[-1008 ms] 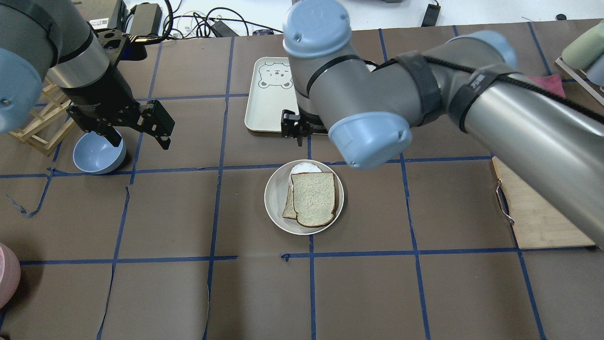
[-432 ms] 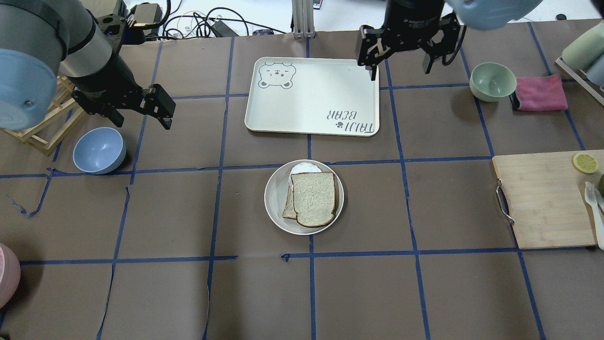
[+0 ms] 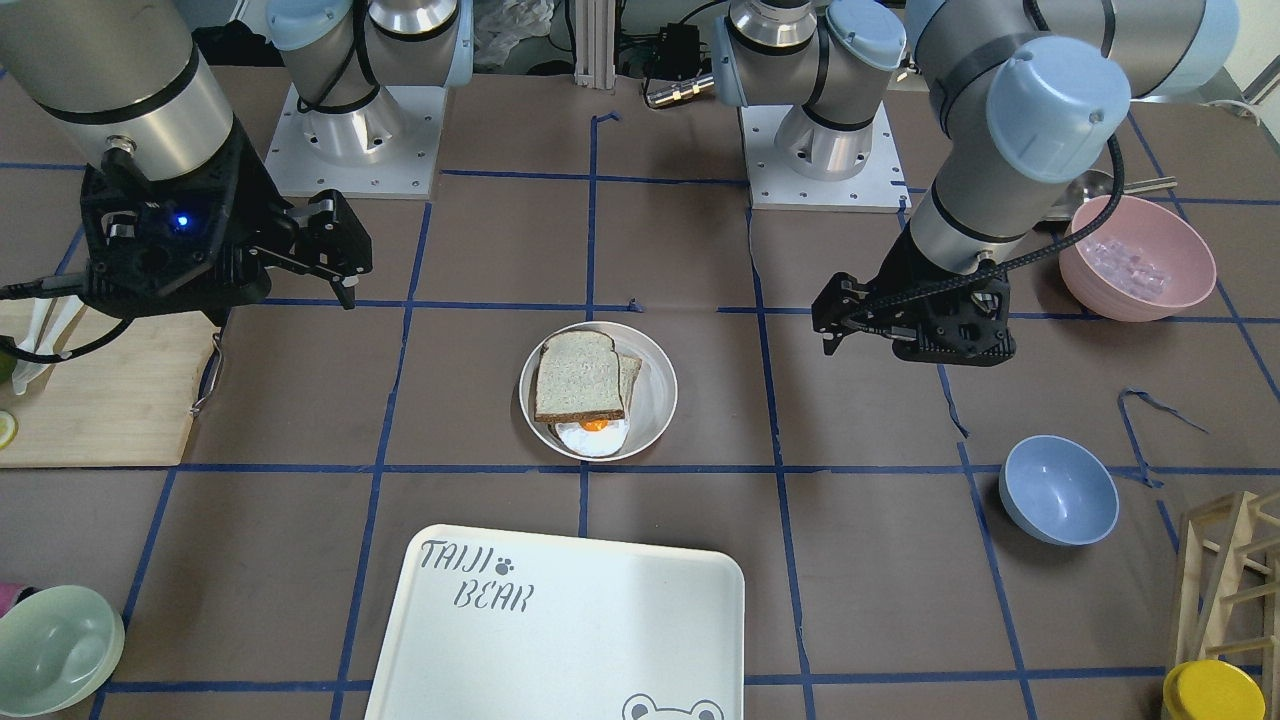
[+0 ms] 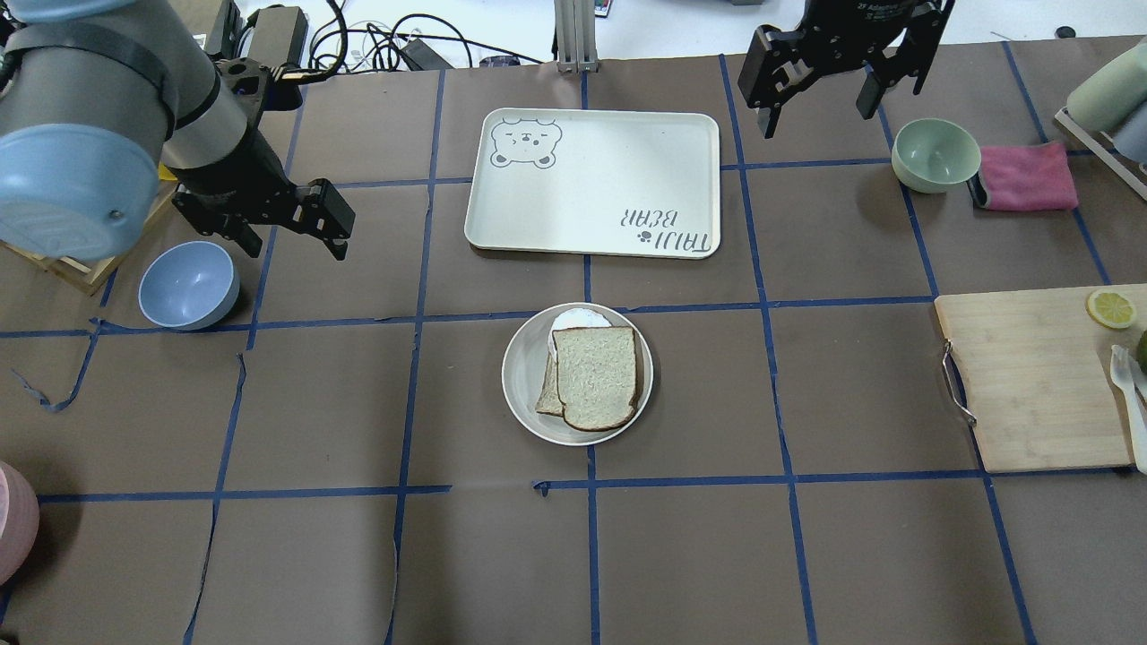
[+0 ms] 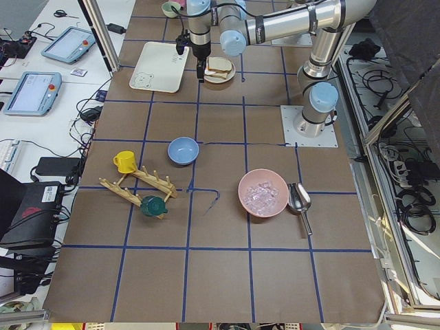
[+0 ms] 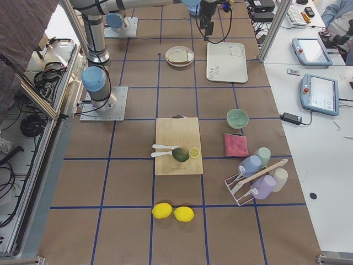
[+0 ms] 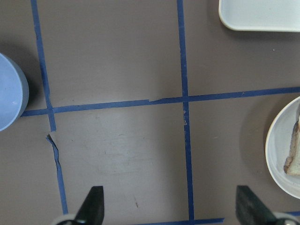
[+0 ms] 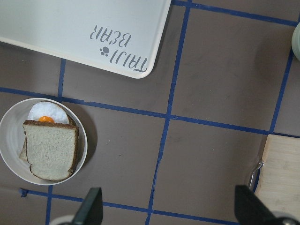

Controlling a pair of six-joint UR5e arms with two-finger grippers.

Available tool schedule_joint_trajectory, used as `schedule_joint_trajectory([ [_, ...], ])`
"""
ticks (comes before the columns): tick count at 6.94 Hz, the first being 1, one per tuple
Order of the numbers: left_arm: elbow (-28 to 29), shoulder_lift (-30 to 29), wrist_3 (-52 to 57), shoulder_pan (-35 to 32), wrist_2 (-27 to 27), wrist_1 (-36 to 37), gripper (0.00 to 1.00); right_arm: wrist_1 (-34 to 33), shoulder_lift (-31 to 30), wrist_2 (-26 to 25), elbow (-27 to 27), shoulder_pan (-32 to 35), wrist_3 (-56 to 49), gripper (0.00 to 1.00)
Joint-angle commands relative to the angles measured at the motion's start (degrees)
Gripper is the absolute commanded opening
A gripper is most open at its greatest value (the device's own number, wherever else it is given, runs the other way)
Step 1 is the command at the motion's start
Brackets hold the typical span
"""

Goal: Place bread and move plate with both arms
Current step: 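Raise the right gripper away from the plate while the left arm moves toward it, then reach the left gripper to the rim of the white plate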

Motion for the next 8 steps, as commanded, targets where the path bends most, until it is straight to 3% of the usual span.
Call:
schedule_joint_trajectory([
  [1, -2.6, -1.5, -2.0, -3.2, -1.5, 3.1, 1.00, -6.6, -0.4, -1.0, 1.8, -0.2, 0.2, 1.00],
  [4, -4.8, -7.2, -7.0, -6.7, -7.2, 6.1, 1.00, -8.1, -1.4, -2.2, 3.1, -0.1, 1.8, 1.00],
  [7, -5.3, -13.5, -7.8, -13.1, -7.3, 13.5, 0.97, -8.1, -2.8, -1.1, 6.1, -0.2, 5.2, 1.00],
  [8, -6.3, -14.6, -7.7, -14.2, -7.1, 15.5, 0.72, -8.0, -3.7, -1.8, 6.5, -0.2, 5.8, 1.00],
])
